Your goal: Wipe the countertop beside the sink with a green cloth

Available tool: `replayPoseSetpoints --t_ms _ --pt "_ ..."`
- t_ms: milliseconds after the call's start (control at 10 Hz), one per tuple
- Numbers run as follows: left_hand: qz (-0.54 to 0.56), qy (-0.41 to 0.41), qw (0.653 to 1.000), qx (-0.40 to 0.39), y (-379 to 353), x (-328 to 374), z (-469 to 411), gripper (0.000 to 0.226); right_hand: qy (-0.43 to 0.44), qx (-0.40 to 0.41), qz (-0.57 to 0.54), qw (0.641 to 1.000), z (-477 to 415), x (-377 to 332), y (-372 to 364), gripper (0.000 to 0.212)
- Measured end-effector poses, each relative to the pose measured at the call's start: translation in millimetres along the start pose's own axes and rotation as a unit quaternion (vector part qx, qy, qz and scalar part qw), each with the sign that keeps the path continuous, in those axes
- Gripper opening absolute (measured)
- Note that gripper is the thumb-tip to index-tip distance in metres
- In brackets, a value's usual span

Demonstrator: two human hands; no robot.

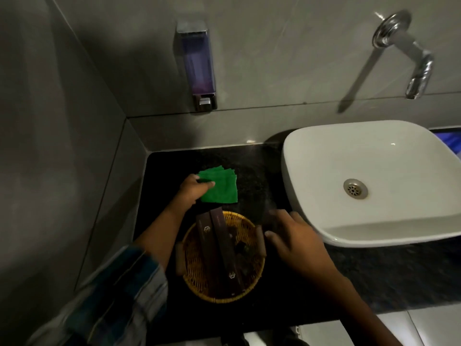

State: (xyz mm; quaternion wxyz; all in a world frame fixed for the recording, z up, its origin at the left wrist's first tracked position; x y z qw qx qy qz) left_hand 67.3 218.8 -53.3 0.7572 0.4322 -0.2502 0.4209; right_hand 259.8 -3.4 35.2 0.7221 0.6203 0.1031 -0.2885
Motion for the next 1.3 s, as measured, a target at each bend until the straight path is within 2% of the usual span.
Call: replayPoseSetpoints --t_ms 100,200,300,400,500,600,700,800,900,1000,1100,1200,1300 --pt "0.183 0.118 0.976 -0.029 -20.6 6.0 -13.6 0.029 0.038 0.059 -0.042 0.997 13.7 11.3 30.7 0.043" --pt "0.187 0.110 0.975 -0.051 -26.4 27.4 -3.9 0.017 0.038 0.105 -0.095 0.989 11.4 29.2 52.4 0.036" --pt "0.198 0.032 0.978 -0.054 -34.2 66.8 12.9 0.018 0.049 0.137 -0.141 0.979 0.7 46.4 74.8 0.028" --pt "0.173 -0.068 0.981 -0.054 -52.9 134.7 65.8 0.043 0.067 0.200 -0.197 0.958 -16.7 73.2 117.3 0.016" --pt "0.203 -0.117 0.969 -0.072 -100.4 176.7 113.2 0.045 0.036 0.221 -0.236 0.946 -17.6 118.5 156.3 0.011" --pt "0.194 -0.146 0.958 -0.152 -178.8 207.6 163.5 0.041 -0.040 0.154 -0.291 0.943 -24.6 183.3 186.3 0.032" --pt "0.180 -0.096 0.917 -0.342 -390.8 257.5 250.6 0.036 -0.151 0.116 -0.478 0.858 13.8 356.8 261.3 0.053" --pt "0.213 -0.093 0.908 -0.350 -446.6 264.3 267.0 0.034 -0.160 0.175 -0.524 0.818 19.5 408.9 279.9 0.050" --pt "0.183 -0.157 0.951 -0.192 -473.3 248.7 256.7 0.058 -0.159 0.212 -0.397 0.879 14.7 428.6 275.4 0.049" --pt "0.051 -0.229 0.955 -0.180 -532.9 252.1 276.5 0.057 -0.189 0.233 -0.257 0.919 27.5 475.4 289.3 0.039" --pt "-0.203 -0.282 0.900 -0.263 -616.7 247.5 312.9 0.049 -0.165 0.201 -0.101 0.960 37.5 538.2 296.7 0.024" --pt "-0.309 -0.289 0.867 -0.263 -635.4 240.5 314.2 0.052 -0.187 0.100 -0.001 0.977 36.5 565.7 277.5 0.021" --pt "-0.354 -0.409 0.820 -0.184 -625.2 248.9 301.0 0.057 -0.271 -0.050 0.136 0.952 31.3 586.6 253.2 0.035"
Point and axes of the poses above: each hand's wrist, its own z-axis away from the middle knuckle, its own y-axis out of the back of the hand, x = y × z, the point moved 5 cm from there along -z, towards the middle knuckle, and after that the axes turned 5 degrees about z, right-handed, at the moved point
